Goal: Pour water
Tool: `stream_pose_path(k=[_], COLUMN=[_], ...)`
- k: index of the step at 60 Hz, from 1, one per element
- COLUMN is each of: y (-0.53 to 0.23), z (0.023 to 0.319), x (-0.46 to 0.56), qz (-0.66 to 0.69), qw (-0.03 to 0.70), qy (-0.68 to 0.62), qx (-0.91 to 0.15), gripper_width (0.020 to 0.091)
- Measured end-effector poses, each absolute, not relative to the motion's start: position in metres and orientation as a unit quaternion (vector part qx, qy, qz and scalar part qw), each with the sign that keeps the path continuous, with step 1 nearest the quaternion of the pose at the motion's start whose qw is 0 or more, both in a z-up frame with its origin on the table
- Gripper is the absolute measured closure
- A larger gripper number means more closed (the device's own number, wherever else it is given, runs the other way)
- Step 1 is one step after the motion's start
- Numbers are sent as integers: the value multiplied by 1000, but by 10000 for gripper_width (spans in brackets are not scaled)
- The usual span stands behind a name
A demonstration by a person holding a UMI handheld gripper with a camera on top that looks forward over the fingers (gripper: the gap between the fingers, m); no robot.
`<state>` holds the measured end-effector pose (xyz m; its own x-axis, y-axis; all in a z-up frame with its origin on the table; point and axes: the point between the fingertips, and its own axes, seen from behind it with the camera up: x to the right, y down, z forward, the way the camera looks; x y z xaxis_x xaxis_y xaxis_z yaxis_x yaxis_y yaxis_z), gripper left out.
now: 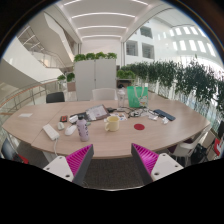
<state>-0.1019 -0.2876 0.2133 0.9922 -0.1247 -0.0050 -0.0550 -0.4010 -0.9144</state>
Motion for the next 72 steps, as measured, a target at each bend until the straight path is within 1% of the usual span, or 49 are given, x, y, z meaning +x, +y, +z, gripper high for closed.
stream_pose_path(k=[1,5,6,7,8,9,12,13,19,26,35,39,48,50,51,52,53,55,60,63,68,72], y=[-299,-294,-280,-278,-278,-286,-278,-265,-240,-182,-78,-36,29,40,45,50,54,62,73,78,80,81], z=[223,224,215,215,214,224,224,213,194,168,125,113,88,84,81,79,75,68,75,73,74,74], x=[-119,-123,-110,-113,-140,-140,-152,-160,-189,-226,-270,-274,-267,-268,-269,-269,-269,-266,-270,-271,-271,-273], qz=[-35,-35,-32,-28,-27,-22,-9,-7,10,39,43,35,19,18,17,15,13,18,12,10,13,18], qw=[546,556,562,567,573,578,595,600,610,619,620,624,625,623,622,620,616,611,627,631,635,628], qy=[54,51,47,45,44,40,31,29,14,-6,-21,-16,8,7,6,5,4,-3,-17,-32,-42,-48], qx=[-835,-829,-825,-822,-818,-815,-803,-799,-792,-785,-783,-780,-781,-782,-783,-785,-787,-791,-779,-775,-771,-776], gripper_width=[267,266,268,270,268,268,269,269,272,273,274,284,281,303,328,367,423,554,553,557,585,641])
